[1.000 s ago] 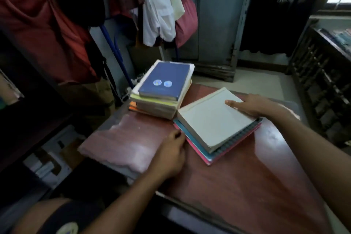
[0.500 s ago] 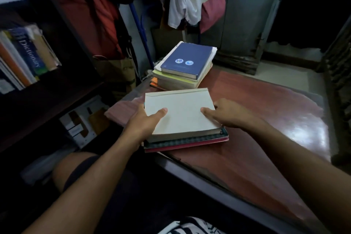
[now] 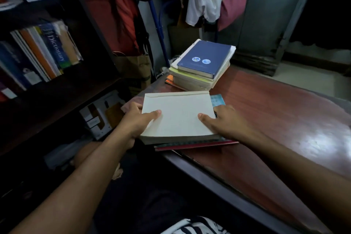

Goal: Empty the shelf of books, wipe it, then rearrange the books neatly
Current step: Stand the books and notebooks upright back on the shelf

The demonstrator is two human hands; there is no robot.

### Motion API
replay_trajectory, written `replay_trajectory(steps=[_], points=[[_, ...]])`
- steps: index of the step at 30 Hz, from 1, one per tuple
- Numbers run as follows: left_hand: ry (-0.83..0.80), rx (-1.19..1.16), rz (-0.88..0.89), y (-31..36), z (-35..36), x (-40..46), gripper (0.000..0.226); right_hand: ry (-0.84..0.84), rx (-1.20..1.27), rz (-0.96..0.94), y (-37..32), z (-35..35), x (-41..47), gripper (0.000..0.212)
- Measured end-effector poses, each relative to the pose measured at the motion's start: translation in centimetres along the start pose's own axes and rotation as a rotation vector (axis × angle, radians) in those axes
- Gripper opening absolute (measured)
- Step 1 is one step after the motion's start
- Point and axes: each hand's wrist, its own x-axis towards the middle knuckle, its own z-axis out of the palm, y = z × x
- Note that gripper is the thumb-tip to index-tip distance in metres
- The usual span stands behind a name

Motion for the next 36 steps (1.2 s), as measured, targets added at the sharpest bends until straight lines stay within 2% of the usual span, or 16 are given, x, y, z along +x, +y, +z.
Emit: replay_trajectory(steps=[4, 7, 10, 12, 14, 17, 21, 23, 26, 28, 30, 32, 34, 36], points=[[0.080, -0.145, 0.021, -1.4, -3.4, -1.0, 0.059, -0.076, 0.268, -0.021, -3.0, 1.0, 0.3, 0.032], [0.080, -0.411, 0.023, -2.5, -5.9, -1.8, 0.067, -0.086, 0.517, -0.112, -5.8, 1.7, 0.6, 0.020], [0.085, -0.638, 0.067, -3.1, -8.0, -3.0, 0.055, -0.067, 0.659, -0.223, -9.2, 3.3, 1.4, 0.014], [0.165, -0.724, 0.151, -3.3, -9.4, -3.8, 0.045, -0.008, 0.632, -0.321, -11.6, 4.2, 3.1, 0.031], [0.290, -0.774, 0.250, -4.3, -12.1, -4.7, 0.048, 0.041, 0.598, -0.542, -15.6, 4.5, 5.2, 0.048], [0.439, -0.690, 0.459, -6.2, -17.0, -5.7, 0.065, 0.032, 0.493, -0.863, -22.7, 4.2, 8.7, 0.072], [0.650, -0.613, 0.597, -8.4, -25.4, -6.8, 0.081, -0.048, 0.443, -1.063, -34.6, 3.6, 11.6, 0.091], [0.714, -0.601, 0.586, -9.7, -29.0, -6.9, 0.086, -0.027, 0.390, -1.179, -39.6, 3.8, 12.2, 0.086], [0.799, -0.547, 0.529, -12.9, -32.9, -7.4, 0.080, 0.141, 0.219, -1.406, -46.2, 5.1, 12.4, 0.078], [0.767, -0.461, 0.455, -15.2, -33.6, -7.8, 0.082, 0.168, 0.063, -1.509, -49.1, 6.7, 12.2, 0.077], [0.752, -0.405, 0.364, -18.0, -34.0, -8.4, 0.092, 0.181, -0.079, -1.584, -51.1, 8.4, 11.6, 0.074], [0.773, -0.350, 0.289, -19.7, -34.5, -8.9, 0.116, 0.167, -0.136, -1.632, -52.3, 9.8, 11.6, 0.066], [0.858, -0.331, 0.264, -20.3, -35.0, -9.3, 0.140, 0.133, -0.160, -1.668, -53.2, 10.5, 11.6, 0.060], [1.010, -0.324, 0.270, -20.0, -35.4, -9.5, 0.139, 0.117, -0.175, -1.705, -54.2, 11.2, 11.1, 0.061]])
